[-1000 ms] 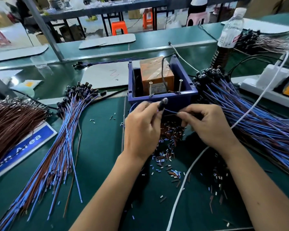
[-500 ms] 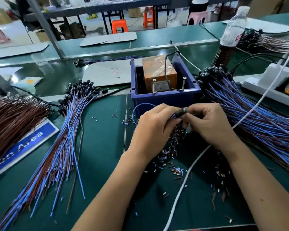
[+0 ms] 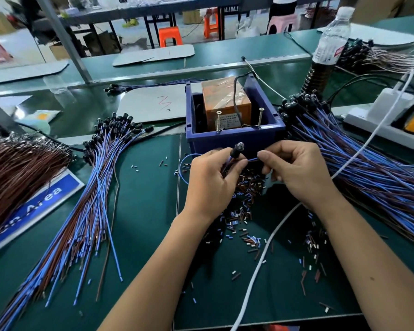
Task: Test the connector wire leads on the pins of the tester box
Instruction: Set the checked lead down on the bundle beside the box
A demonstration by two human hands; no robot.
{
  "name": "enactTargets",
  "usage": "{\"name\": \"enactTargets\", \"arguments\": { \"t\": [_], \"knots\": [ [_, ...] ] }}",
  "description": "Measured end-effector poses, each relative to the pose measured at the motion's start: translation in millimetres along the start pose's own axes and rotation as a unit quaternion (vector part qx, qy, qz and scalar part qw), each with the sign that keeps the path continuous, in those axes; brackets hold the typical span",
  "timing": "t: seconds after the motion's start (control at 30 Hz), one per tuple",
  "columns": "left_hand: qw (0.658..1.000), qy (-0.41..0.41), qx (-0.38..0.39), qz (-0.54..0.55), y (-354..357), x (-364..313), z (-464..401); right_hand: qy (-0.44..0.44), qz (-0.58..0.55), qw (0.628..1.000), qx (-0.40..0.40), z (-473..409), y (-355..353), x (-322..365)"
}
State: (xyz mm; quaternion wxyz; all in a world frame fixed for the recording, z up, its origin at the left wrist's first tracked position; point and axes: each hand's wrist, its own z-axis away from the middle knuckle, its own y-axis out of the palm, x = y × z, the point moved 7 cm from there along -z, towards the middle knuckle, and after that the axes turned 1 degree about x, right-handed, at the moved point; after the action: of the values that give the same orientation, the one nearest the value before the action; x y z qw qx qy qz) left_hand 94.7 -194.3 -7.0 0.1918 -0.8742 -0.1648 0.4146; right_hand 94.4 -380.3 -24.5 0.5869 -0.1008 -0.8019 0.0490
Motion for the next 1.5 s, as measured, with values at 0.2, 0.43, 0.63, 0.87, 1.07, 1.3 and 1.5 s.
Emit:
{"name": "enactTargets", "arguments": {
  "t": [0.2,0.43,0.63,0.87,1.07,1.3,1.5],
  "knots": [
    [0.999,-0.030,-0.008,0.017,-2,1,-1,-0.031,0.017,0.999,-0.017,3,-1,6],
    [0.997,-0.066,-0.032,0.037,-9,10,-1,-0.039,0.012,0.998,-0.054,3,-11,1],
    [0.999,-0.038,-0.003,0.034,-3,0,1,-0.066,0.050,0.996,-0.022,5,7,9],
    [0.999,-0.028,0.006,0.021,-3,-7,0,-0.081,0.045,0.995,-0.037,10,8,19],
    [1.000,-0.005,-0.021,0.019,-5,-9,0,-0.089,0.016,0.991,-0.104,11,2,20],
    [0.989,-0.056,-0.081,0.111,-13,0,1,-0.082,-0.039,0.978,-0.188,10,-21,15],
    [0.985,-0.057,-0.111,0.119,-6,-7,8,-0.036,-0.140,0.988,-0.052,14,31,15]
  ]
}}
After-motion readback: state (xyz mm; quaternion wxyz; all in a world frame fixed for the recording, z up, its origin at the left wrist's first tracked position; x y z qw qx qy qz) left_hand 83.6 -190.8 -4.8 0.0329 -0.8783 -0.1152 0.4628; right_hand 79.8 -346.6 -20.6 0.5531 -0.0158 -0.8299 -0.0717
